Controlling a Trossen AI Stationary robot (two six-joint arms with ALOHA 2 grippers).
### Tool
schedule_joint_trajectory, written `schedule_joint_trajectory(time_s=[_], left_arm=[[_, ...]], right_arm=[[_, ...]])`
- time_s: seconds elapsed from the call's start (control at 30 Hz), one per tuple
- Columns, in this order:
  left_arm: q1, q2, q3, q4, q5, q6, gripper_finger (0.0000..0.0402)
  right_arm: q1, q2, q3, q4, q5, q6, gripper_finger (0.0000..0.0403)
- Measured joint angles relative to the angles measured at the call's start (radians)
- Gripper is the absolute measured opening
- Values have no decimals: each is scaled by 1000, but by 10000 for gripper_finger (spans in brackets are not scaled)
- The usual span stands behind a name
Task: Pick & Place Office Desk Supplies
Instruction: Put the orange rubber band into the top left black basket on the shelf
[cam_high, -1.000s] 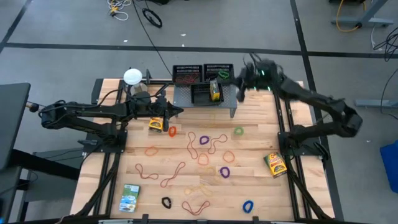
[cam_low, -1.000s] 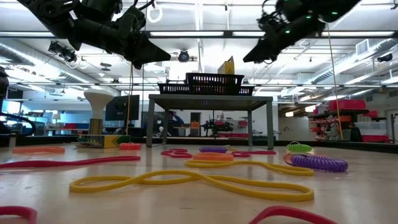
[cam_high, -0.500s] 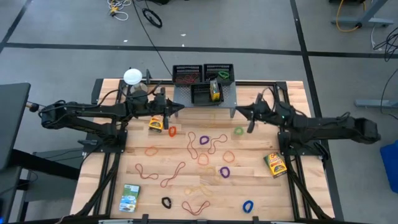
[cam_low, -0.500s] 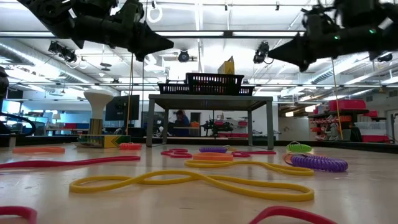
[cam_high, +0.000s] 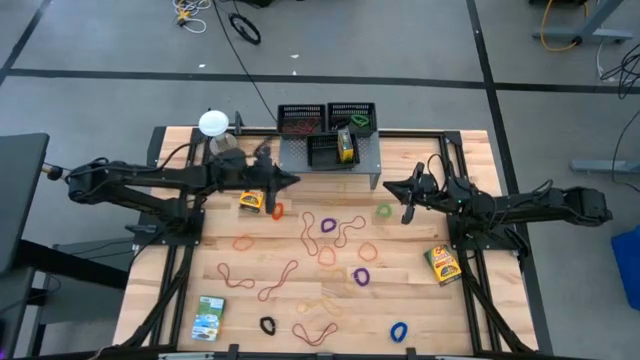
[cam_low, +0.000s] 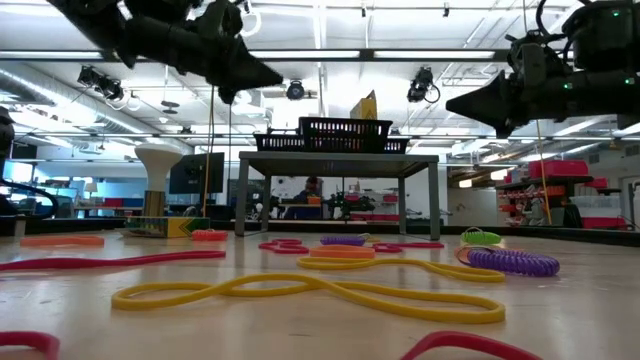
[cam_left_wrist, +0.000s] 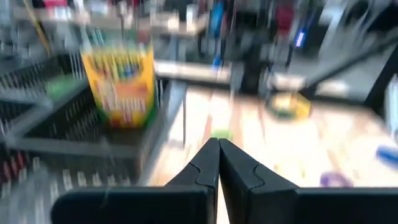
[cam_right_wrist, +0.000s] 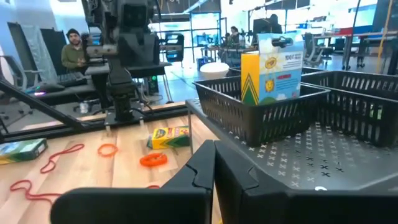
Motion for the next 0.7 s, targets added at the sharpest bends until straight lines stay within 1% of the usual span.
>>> schedule_joint_trajectory(time_s=[0.17,0.23,0.33,0.53,0.63,0.7], left_arm=[[-125,23,111,-393,-115,-49,7],[-182,41,144,-538,-152,-108,8],[-260,70,170,-705,-175,-260,18],[-393,143,171,-953,-140,-608,51],[-447,187,171,-1036,-139,-741,71],[-473,219,171,-1068,-141,-798,84]], right_arm=[[0,0,0,-2,-26,0,17],[0,0,0,-6,-27,-11,18],[0,0,0,-11,-28,-34,18],[-1,0,0,-17,-28,-40,18],[-1,0,0,-20,-28,-53,18],[-1,0,0,-24,-28,-53,18]])
